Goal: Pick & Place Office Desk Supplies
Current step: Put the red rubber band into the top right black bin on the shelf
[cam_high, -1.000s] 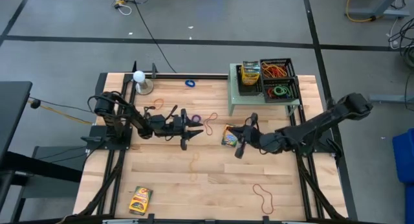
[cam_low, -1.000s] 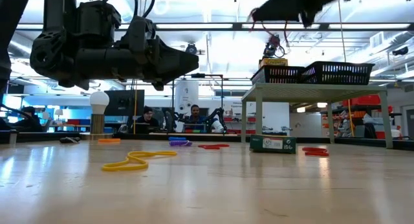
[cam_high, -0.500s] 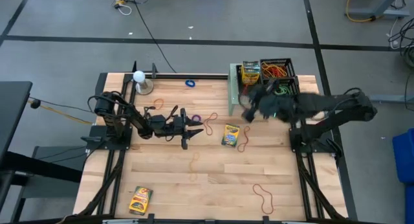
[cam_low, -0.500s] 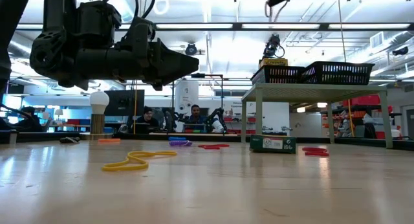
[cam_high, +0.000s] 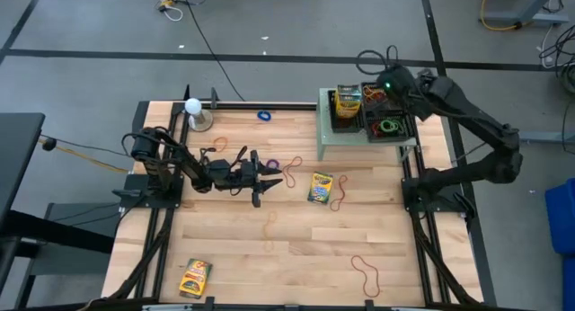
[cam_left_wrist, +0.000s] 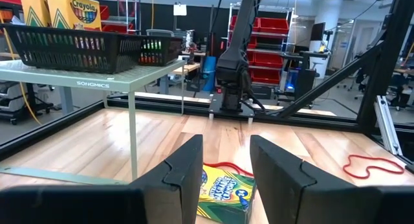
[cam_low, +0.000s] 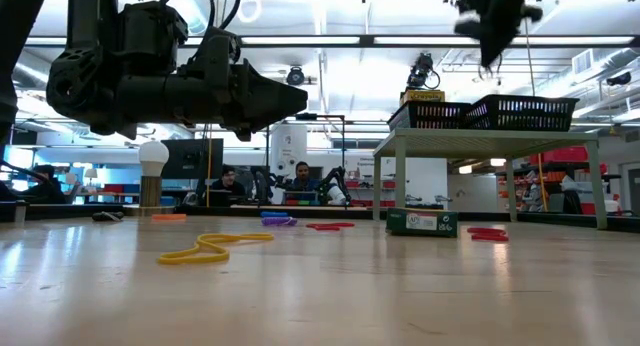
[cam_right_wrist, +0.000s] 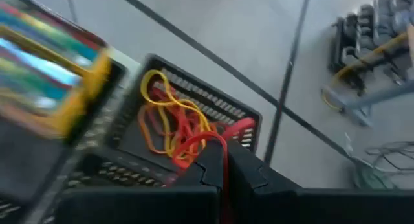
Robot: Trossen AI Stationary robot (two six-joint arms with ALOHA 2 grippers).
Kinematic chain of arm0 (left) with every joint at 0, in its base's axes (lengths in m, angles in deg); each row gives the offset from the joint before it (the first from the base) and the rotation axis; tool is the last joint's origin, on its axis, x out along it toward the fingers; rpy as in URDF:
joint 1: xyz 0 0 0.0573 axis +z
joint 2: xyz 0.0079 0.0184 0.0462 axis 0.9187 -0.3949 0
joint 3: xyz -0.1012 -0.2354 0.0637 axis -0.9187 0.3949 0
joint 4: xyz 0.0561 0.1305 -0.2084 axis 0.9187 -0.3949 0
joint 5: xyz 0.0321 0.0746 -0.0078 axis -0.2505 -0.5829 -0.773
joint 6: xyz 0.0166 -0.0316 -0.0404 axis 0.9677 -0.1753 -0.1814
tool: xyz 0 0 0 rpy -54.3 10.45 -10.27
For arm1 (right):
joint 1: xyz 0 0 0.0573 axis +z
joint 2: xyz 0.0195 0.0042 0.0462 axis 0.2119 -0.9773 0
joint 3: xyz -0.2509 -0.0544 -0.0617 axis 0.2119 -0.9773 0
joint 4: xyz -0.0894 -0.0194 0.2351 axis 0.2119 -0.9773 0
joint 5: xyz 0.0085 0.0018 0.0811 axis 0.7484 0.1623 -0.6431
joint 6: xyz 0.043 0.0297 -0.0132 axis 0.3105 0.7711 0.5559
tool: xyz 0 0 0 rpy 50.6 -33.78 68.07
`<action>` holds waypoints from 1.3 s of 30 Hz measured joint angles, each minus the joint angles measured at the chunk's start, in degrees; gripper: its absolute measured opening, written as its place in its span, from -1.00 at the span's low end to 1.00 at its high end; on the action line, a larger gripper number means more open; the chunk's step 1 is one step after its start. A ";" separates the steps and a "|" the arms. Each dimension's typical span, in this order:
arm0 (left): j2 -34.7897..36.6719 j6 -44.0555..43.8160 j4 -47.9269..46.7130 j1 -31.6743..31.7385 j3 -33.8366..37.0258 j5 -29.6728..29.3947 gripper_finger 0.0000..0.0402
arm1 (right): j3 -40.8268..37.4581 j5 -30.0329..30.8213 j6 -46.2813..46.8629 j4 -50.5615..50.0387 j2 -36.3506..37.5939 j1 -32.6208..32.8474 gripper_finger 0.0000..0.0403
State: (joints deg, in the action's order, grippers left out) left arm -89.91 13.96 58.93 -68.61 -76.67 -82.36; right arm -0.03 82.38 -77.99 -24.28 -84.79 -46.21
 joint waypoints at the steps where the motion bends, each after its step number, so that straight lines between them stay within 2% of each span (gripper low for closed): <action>1: 0.00 0.02 0.00 0.00 0.00 0.00 -0.33 | -1.35 -0.22 -0.72 1.50 0.00 -1.73 -0.97; 6: 0.00 0.00 0.00 0.00 -0.01 0.00 -0.33 | -6.44 -4.79 -4.03 6.09 -0.04 -8.25 -0.97; 9: 0.00 0.00 -0.19 -0.01 -0.02 0.00 -0.33 | -7.11 -5.44 -5.03 7.03 -0.04 -8.61 -0.98; 17: -0.02 0.00 -0.39 -0.07 -0.02 0.37 -0.33 | -7.10 -6.32 -6.71 16.98 -0.57 -11.69 -0.98; 28: -0.02 0.00 -0.37 -0.07 -0.02 1.11 -0.33 | -7.12 -7.07 -8.22 16.93 -9.09 -14.14 -0.96; 32: -0.02 0.00 -0.37 -0.04 -0.02 1.09 -0.33 | -7.12 -7.03 -8.33 16.81 -9.79 -14.16 -0.81; 39: -0.02 0.09 -0.31 0.04 -0.02 -0.17 -0.33 | -7.12 -6.40 -7.87 13.51 -9.70 -14.16 -0.37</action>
State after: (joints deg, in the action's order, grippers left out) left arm -89.94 14.05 58.62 -68.57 -76.69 -82.53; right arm -7.14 75.98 -85.87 -10.78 -94.49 -60.37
